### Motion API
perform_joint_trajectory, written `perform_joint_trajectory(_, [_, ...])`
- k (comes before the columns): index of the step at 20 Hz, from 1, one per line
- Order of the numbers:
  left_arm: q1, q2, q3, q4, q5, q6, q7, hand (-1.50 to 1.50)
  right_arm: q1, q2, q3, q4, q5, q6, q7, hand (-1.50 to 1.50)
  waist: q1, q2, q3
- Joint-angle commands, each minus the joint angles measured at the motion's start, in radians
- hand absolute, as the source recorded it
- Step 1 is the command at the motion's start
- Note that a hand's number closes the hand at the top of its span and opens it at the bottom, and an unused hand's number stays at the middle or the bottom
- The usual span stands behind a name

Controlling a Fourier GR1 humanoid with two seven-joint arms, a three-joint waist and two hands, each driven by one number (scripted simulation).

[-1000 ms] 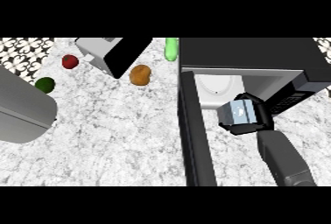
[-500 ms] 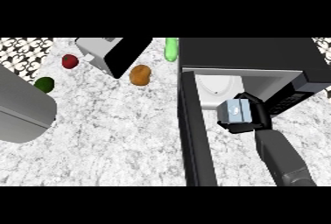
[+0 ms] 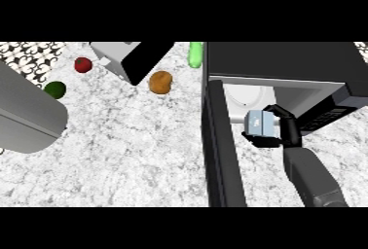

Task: Pick up the milk, place it into the microwave and close the microwave

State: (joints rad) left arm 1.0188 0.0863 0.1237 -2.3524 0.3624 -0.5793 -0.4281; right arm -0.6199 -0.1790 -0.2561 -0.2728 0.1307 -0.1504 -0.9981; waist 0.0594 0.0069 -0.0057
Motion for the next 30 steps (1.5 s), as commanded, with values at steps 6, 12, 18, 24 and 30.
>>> perform_joint_trajectory(6, [-0.045,0.016,0.008,-0.006,0.032,0.01,0.013,-1.5,-0.189,-0.137,-0.007,0.007,0.016,-0.135,0.157,1.5,0.086,0.047,0.008])
perform_joint_trajectory(12, [-0.075,0.031,0.006,-0.006,0.038,0.014,0.03,-1.5,-0.164,-0.14,-0.008,-0.015,-0.001,-0.169,0.144,1.5,0.096,0.053,0.008])
perform_joint_trajectory(18, [-0.101,0.043,0.014,0.014,0.034,0.017,0.038,-1.5,-0.146,-0.126,-0.005,-0.05,-0.017,-0.213,0.148,1.5,0.119,0.054,0.007])
perform_joint_trajectory(24, [-0.118,0.055,0.033,0.008,0.035,0.033,0.054,-1.5,-0.104,-0.127,-0.004,-0.084,-0.037,-0.233,0.139,1.5,0.134,0.058,0.009])
perform_joint_trajectory(30, [-0.135,0.074,0.036,0.002,0.025,0.036,0.074,-1.5,-0.07,-0.134,0.008,-0.117,-0.045,-0.262,0.128,1.5,0.147,0.062,0.009])
